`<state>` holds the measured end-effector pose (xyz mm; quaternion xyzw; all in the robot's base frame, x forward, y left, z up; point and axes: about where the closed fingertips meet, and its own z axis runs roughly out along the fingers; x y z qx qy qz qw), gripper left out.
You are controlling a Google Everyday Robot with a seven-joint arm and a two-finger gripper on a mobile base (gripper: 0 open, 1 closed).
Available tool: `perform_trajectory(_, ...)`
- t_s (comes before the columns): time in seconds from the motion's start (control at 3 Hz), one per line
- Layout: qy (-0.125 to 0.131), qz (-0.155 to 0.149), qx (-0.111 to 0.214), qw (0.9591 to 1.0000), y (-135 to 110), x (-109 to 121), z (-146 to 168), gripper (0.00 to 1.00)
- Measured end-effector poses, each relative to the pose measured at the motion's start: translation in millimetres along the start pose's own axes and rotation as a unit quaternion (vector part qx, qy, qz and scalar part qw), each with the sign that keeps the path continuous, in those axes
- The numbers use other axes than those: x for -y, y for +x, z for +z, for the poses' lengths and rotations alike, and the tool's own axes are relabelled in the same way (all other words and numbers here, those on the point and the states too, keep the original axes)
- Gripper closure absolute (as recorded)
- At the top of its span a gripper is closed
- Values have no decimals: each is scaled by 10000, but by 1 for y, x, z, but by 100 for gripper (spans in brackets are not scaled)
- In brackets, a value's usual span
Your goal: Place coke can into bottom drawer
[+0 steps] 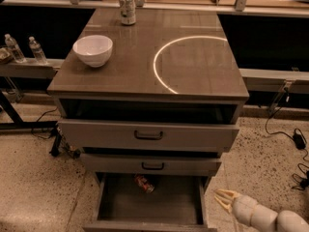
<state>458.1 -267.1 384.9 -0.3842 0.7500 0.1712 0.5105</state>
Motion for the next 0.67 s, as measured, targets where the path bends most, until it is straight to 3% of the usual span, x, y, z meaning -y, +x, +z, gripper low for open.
perform_trajectory(0.33,175,-33,73,9998,-6,7,-16,99)
perform_trajectory(0.67,164,-34,77,9998,-6,7,-14,100)
